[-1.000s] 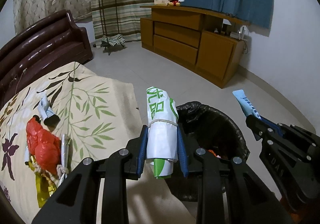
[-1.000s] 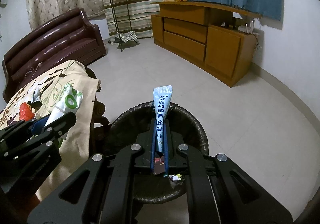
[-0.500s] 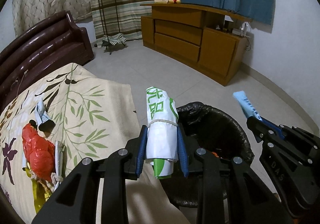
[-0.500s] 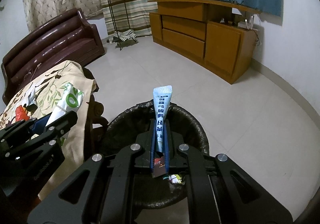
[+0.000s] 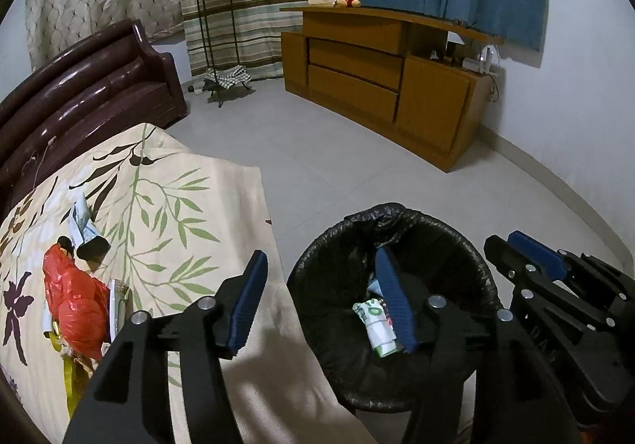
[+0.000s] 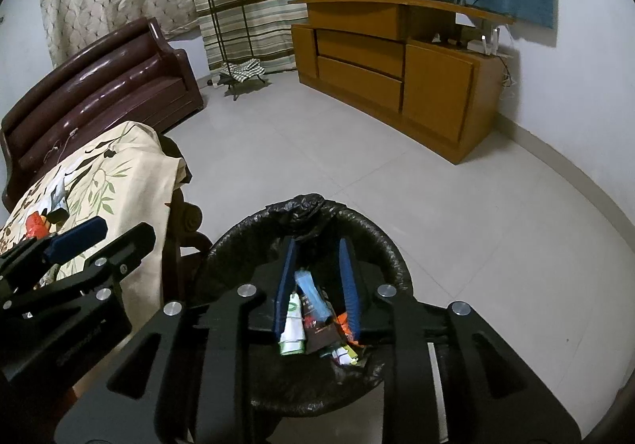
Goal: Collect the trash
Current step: 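Open both grippers to drop the paper roll and blue tube into the bin, then move both open grippers back to the trash pile on the bed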
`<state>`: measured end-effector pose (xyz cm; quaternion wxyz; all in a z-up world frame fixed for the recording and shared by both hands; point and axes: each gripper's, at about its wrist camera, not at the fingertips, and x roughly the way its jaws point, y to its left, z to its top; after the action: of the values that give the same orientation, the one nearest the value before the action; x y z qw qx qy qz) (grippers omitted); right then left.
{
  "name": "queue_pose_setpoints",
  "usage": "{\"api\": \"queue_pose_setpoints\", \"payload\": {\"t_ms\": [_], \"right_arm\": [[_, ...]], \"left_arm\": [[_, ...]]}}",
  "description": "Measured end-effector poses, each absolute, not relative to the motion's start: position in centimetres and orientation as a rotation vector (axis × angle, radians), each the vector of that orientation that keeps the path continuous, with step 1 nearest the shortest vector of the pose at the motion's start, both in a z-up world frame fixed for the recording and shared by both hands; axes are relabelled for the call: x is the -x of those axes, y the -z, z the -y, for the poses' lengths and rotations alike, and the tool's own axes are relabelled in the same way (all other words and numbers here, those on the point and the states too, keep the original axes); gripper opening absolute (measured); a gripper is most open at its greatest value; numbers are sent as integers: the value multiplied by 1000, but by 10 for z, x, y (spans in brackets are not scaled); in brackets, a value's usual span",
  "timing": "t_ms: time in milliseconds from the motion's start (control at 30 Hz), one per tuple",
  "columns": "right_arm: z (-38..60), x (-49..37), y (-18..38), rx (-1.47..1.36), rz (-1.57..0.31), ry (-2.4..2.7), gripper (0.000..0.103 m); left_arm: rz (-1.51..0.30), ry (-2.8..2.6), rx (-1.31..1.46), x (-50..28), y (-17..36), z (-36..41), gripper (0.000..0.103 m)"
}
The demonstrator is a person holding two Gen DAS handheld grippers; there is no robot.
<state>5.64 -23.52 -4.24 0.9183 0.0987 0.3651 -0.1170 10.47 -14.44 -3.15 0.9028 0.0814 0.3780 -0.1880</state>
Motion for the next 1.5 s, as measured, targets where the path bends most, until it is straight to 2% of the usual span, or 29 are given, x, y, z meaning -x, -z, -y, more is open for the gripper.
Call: {"api": "queue_pose_setpoints", "payload": {"t_ms": [167,233,300,667,1500], "right_arm": [[235,-56,42,-204,-751,241,27],[235,-56,42,-203,-751,240,34],[235,-57,41,-202,-748,238,36],[212,-56,31,-177,-745,197,38],[88,-60,16,-70,-758,-26,38]], "left_arm": [[-778,388,-164,-103,29,142,59],[-775,384,-160,-101,26,139,59],[-775,382,-155,-99,24,136,59],[-770,330,-126,-86,11,97,59],[-808,52,-24,-67,18,-57,59]]}}
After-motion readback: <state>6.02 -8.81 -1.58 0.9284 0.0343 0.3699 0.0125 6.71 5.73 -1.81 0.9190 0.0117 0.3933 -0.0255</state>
